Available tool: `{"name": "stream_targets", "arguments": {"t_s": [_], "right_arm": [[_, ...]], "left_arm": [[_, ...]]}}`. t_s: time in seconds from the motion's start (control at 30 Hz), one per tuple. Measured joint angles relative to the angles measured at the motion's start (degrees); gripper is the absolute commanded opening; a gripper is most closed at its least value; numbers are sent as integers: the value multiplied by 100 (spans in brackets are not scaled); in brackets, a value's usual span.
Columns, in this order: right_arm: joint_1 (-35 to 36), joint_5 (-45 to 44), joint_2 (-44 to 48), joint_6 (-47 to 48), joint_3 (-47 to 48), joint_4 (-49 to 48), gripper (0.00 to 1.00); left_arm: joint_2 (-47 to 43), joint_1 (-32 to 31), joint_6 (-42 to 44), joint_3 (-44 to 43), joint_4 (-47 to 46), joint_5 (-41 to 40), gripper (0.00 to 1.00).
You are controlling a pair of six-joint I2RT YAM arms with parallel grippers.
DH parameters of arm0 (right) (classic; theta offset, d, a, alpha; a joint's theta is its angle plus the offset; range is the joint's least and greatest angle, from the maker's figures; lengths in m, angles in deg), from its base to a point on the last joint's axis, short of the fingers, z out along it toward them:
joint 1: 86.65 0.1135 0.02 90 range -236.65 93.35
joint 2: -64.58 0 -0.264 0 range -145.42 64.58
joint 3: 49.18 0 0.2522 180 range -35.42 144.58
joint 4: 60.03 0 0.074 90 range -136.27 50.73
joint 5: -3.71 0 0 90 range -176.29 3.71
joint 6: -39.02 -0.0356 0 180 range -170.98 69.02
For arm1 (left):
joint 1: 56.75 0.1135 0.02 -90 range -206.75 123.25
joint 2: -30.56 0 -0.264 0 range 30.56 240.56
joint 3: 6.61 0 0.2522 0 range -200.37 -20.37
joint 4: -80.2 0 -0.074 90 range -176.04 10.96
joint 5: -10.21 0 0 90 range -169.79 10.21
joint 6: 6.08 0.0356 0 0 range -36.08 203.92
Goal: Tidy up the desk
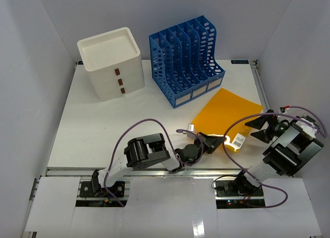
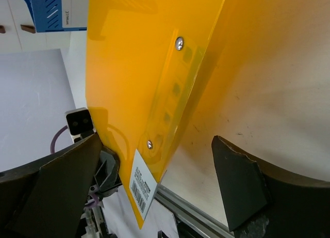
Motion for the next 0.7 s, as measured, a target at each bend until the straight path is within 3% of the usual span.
{"name": "stream_targets", "arguments": {"t_s": [0.17, 0.27, 0.4, 0.7], "right_arm": [[58, 381, -280, 161, -80, -29, 97], [128, 533, -350, 164, -251, -230, 90], [224, 731, -409, 145, -381, -459, 55], [341, 1430, -434, 242, -420, -515, 22]], "left_arm": [[0, 30, -3, -49, 18, 80, 0], [0, 36, -18, -49, 26, 140, 0], [-27, 33, -5, -2, 31, 251, 0], [-198, 23, -7, 188, -21, 225, 0]]}}
